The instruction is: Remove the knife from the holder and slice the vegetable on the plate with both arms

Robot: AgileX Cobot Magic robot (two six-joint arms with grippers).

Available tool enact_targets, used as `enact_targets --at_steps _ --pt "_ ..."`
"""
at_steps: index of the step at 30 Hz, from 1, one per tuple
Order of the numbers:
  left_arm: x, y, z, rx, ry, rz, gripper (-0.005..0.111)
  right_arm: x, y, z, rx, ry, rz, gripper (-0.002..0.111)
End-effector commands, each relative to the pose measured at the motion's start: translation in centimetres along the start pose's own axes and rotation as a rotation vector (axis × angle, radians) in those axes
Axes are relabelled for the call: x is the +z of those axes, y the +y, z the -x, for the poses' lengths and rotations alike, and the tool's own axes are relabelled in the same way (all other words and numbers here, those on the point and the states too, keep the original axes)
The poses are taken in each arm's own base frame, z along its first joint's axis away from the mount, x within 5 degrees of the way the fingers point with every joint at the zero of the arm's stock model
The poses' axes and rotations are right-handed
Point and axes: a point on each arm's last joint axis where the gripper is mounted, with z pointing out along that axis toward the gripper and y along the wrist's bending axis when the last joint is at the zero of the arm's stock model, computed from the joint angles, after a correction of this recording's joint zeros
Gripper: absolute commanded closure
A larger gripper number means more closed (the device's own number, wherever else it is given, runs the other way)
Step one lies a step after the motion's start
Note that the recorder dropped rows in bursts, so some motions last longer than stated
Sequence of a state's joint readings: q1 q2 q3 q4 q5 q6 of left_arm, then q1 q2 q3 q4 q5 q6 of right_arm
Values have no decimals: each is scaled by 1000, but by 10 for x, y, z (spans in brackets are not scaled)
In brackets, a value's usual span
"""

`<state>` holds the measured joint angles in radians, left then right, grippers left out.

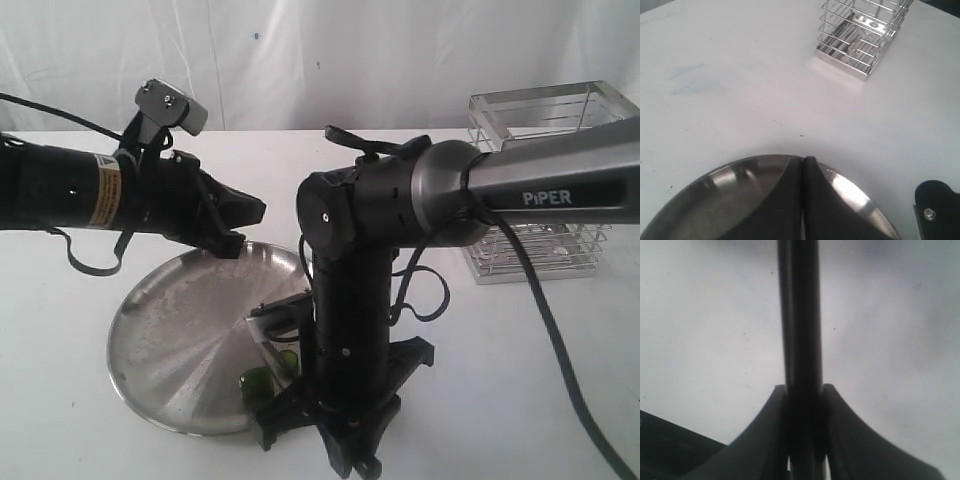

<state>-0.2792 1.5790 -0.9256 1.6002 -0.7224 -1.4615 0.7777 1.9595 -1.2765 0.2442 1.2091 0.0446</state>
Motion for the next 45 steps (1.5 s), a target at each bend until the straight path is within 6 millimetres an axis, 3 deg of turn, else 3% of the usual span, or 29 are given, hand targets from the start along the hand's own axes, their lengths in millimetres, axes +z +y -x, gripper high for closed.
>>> enact_targets --at_steps 1,10,18,21,25,29,35,45 --pt "-8 -3 4 49 5 15 107 -12 -3 4 -25 -59 -51 108" --pt "-9 -9 -10 75 70 -30 107 -25 -38 10 -3 -130 -24 108" --pt "-11 -17 -65 538 210 -78 107 -49 -70 5 -27 -217 -20 108" --pt "-11 -14 -82 628 283 -59 95 -51 -80 7 -40 -243 -9 108" --pt "-4 -18 -93 614 288 -134 63 -55 -94 11 -26 -320 10 108" --pt "1 -18 -93 553 260 -132 43 -59 -102 13 -20 -371 76 108" --pt "8 -24 -101 510 232 -236 41 -61 -108 13 -11 -393 104 108" --pt "17 -24 -113 481 265 -255 41 -61 -107 13 -9 -394 106 108"
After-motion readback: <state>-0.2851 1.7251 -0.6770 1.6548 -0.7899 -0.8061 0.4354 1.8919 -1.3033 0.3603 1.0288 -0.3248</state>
